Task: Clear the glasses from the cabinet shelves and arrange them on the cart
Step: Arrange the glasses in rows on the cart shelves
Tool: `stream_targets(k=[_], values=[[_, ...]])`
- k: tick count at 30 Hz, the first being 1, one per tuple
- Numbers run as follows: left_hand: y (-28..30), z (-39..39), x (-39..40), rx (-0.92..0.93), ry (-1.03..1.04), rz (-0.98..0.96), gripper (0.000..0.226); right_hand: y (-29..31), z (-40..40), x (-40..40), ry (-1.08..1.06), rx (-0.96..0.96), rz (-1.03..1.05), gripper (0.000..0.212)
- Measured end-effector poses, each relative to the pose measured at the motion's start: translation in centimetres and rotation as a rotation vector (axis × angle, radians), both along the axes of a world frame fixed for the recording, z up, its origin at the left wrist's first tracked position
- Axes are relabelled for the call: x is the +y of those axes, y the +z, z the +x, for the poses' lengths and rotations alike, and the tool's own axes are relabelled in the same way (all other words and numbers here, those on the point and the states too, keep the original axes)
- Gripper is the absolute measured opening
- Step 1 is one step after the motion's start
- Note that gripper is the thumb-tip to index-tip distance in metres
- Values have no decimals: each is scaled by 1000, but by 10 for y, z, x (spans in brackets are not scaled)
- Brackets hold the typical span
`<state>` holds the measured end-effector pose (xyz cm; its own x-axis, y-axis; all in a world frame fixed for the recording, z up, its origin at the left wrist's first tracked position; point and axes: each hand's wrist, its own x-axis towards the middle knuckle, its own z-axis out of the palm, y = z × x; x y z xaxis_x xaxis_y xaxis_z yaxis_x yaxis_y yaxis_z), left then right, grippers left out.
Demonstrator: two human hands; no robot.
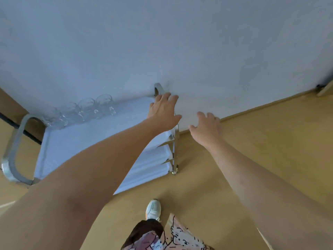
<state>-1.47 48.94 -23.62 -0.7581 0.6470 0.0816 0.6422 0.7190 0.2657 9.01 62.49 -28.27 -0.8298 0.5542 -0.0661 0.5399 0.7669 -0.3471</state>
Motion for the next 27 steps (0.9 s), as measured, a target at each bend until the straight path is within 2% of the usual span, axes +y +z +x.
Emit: stream_targets(k=[7, 13, 21, 27], values=[[23, -52, 127, 22, -276, 21, 72, 22, -11, 92, -284, 29, 49, 59], [36, -60, 242, 71, -599, 48, 69, 40, 3, 165, -575, 23, 95, 55], [16, -8, 368, 53, -963, 19, 71, 44, 66, 227, -871, -24, 122, 61], [15, 59, 466, 37, -1112, 47, 73, 41, 132, 302, -1035, -23, 138, 62]])
